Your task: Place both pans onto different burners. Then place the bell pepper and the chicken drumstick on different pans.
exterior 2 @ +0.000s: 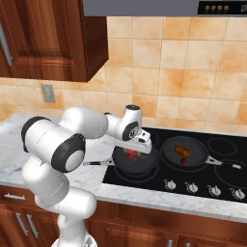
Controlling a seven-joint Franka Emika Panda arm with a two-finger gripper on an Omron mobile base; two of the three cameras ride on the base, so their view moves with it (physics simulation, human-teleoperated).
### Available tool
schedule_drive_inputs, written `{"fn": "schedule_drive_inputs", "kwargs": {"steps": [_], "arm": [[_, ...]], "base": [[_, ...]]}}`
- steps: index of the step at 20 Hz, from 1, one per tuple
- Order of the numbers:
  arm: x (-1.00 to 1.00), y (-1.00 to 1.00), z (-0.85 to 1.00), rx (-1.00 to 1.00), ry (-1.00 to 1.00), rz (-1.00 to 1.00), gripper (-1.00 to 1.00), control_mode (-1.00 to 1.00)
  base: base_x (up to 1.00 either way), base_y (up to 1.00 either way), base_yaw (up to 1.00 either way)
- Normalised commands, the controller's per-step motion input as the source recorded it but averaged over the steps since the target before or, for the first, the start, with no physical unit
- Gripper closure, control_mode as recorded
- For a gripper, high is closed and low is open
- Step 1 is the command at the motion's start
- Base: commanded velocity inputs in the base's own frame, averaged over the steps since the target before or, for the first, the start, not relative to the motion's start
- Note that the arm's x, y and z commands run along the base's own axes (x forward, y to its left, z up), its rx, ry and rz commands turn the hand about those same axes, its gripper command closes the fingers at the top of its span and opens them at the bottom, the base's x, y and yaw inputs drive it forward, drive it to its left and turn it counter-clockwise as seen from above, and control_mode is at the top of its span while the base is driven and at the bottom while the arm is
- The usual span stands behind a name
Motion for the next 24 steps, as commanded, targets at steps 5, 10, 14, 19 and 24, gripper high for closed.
{"fn": "schedule_drive_inputs", "kwargs": {"steps": [5, 10, 14, 19, 24], "arm": [[0.00, -0.08, -0.28, 0.00, 0.00, 0.00, 1.00, -1.00], [0.00, -0.02, -0.14, 0.00, 0.00, 0.00, 1.00, -1.00], [0.00, 0.00, 0.00, 0.00, 0.00, 0.00, -1.00, -1.00], [0.00, 0.00, 0.06, 0.00, 0.00, -0.01, -1.00, -1.00], [0.00, -0.01, 0.43, 0.00, 0.00, -0.01, -1.00, -1.00]], "base": [[0.00, 0.00, 0.00], [0.00, 0.00, 0.00], [0.00, 0.00, 0.00], [0.00, 0.00, 0.00], [0.00, 0.00, 0.00]]}}
